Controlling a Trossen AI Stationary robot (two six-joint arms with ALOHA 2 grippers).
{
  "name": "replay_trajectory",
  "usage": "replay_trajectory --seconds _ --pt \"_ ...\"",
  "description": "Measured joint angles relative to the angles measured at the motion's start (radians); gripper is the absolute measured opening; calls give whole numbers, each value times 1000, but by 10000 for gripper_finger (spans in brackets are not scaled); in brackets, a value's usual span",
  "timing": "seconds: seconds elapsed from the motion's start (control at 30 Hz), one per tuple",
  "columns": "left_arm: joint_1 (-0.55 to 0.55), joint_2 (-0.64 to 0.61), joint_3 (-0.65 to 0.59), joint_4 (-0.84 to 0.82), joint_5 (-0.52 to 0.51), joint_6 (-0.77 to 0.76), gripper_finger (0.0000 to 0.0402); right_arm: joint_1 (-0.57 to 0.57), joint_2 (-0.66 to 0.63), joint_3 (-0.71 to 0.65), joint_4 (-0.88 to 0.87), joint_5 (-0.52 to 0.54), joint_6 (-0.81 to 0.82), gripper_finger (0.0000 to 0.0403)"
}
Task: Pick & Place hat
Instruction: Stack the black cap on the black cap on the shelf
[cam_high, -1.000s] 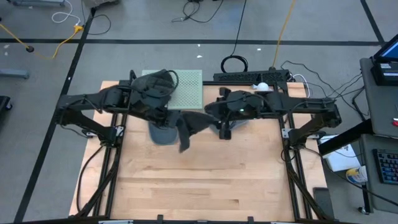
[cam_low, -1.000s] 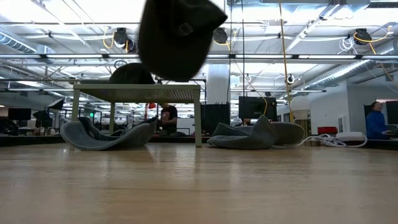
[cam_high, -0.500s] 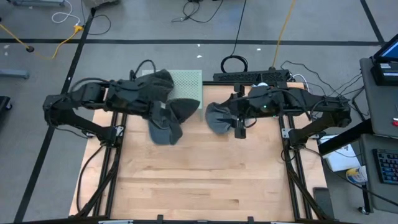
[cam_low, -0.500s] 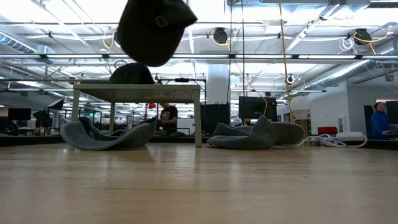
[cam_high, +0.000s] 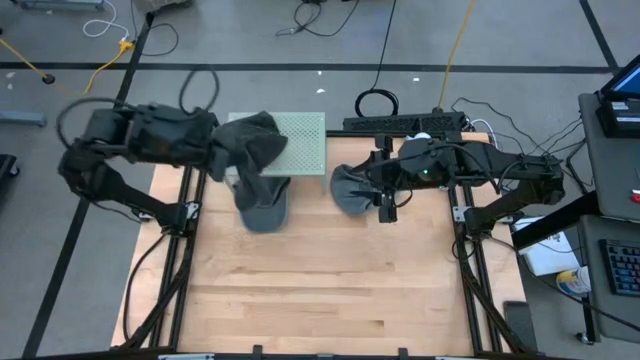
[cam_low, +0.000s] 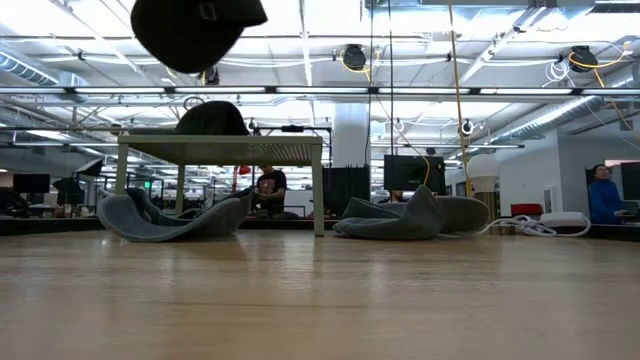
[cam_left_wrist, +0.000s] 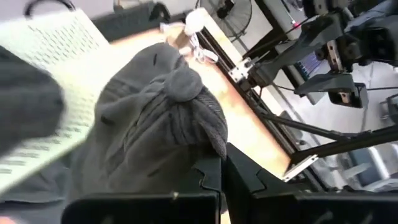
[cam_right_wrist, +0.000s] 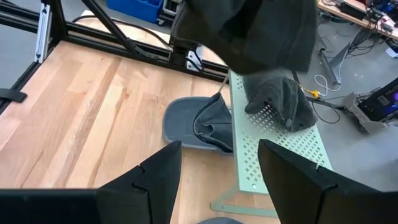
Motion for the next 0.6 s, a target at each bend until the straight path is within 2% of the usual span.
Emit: replay_trajectory --seconds 0.1,0.23,0.4,0.6 --pt "11 19 96 -90 -12 45 0 0 0 0 -1 -1 0 207" --pt "27 34 161 -188 -2 112 0 0 0 0 0 4 -1 206" --pt "54 39 164 -276 7 182 0 0 0 0 0 51 -23 204" --pt "94 43 164 -265 -89 317 0 -2 0 0 0 77 -25 204"
